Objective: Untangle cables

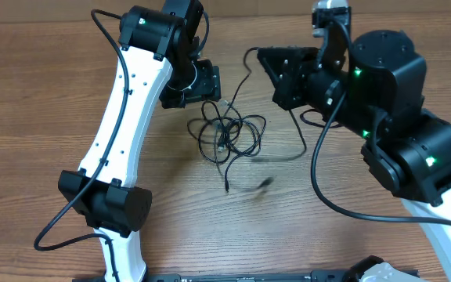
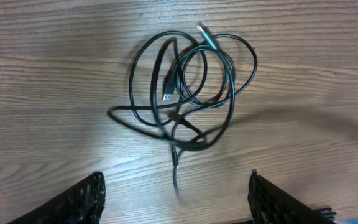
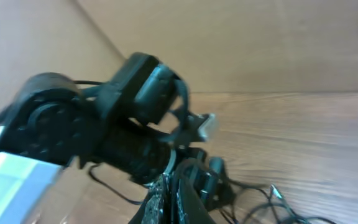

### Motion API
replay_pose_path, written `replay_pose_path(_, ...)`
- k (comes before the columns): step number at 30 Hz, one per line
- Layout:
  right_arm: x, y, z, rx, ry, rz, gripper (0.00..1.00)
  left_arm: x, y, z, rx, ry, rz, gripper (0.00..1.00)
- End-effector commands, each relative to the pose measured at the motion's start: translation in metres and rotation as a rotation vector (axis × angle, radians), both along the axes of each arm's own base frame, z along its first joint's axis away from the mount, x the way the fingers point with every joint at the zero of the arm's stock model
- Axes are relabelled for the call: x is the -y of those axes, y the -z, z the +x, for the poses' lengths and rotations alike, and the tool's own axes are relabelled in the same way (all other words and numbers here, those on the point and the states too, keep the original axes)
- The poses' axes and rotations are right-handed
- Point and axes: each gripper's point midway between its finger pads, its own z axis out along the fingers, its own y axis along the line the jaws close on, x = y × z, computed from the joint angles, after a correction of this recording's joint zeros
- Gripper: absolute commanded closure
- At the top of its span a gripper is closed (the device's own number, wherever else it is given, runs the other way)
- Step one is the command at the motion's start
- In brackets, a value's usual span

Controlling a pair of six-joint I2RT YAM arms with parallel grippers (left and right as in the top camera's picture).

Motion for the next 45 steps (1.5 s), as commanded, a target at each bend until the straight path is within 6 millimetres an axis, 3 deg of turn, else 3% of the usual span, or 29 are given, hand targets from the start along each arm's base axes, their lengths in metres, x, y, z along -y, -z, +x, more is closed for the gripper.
replay_pose_path(1, -0.006, -0.021, -0.005, 0.051, -0.045, 0.053, 0.96, -0.005, 0.009, 0.000, -0.016, -0.010, 0.031, 0.30)
replay_pose_path(7, 0.015, -0.092, 0.000, 0.301, 0.012, 0.176, 0.96, -0.014, 0.021, -0.005, -0.050, -0.017, 0.085, 0.26)
replay_pose_path(8, 0.030, -0.110, 0.003, 0.366, 0.076, 0.201, 0.96, -0.015, 0.025, -0.006, -0.062, -0.017, 0.089, 0.26)
replay_pose_path(12, 0.087, -0.151, 0.012, 0.510, 0.333, 0.253, 0.96, -0.016, 0.035, -0.011, -0.095, -0.016, 0.101, 0.26)
replay_pose_path(17, 0.132, -0.181, 0.007, 0.611, 0.477, 0.286, 0.96, -0.017, 0.042, -0.012, -0.110, -0.016, 0.106, 0.26)
replay_pose_path(23, 0.170, -0.194, 0.007, 0.656, 0.587, 0.269, 0.96, -0.017, 0.042, -0.010, -0.103, -0.016, 0.105, 0.21)
replay_pose_path(28, 0.225, -0.182, 0.018, 0.631, 0.835, 0.208, 0.96, -0.017, 0.042, -0.009, -0.098, -0.016, 0.110, 0.11)
replay_pose_path(30, 0.245, -0.167, 0.024, 0.584, 0.923, 0.169, 0.96, -0.019, 0.043, -0.008, -0.094, -0.018, 0.120, 0.08)
replay_pose_path(33, 0.258, -0.136, 0.040, 0.476, 0.956, 0.094, 0.96, -0.019, 0.043, -0.007, -0.090, -0.018, 0.123, 0.01)
replay_pose_path(36, 0.253, -0.104, 0.056, 0.365, 0.924, 0.037, 0.96, -0.019, 0.043, -0.005, -0.081, -0.019, 0.119, 0.00)
replay_pose_path(40, 0.232, -0.066, 0.076, 0.236, 0.804, -0.007, 0.96, -0.018, 0.042, -0.003, -0.074, -0.020, 0.118, 0.00)
replay_pose_path(45, 0.211, -0.008, 0.090, 0.033, 0.683, -0.056, 0.96, -0.018, 0.042, -0.003, -0.074, -0.020, 0.118, 0.00)
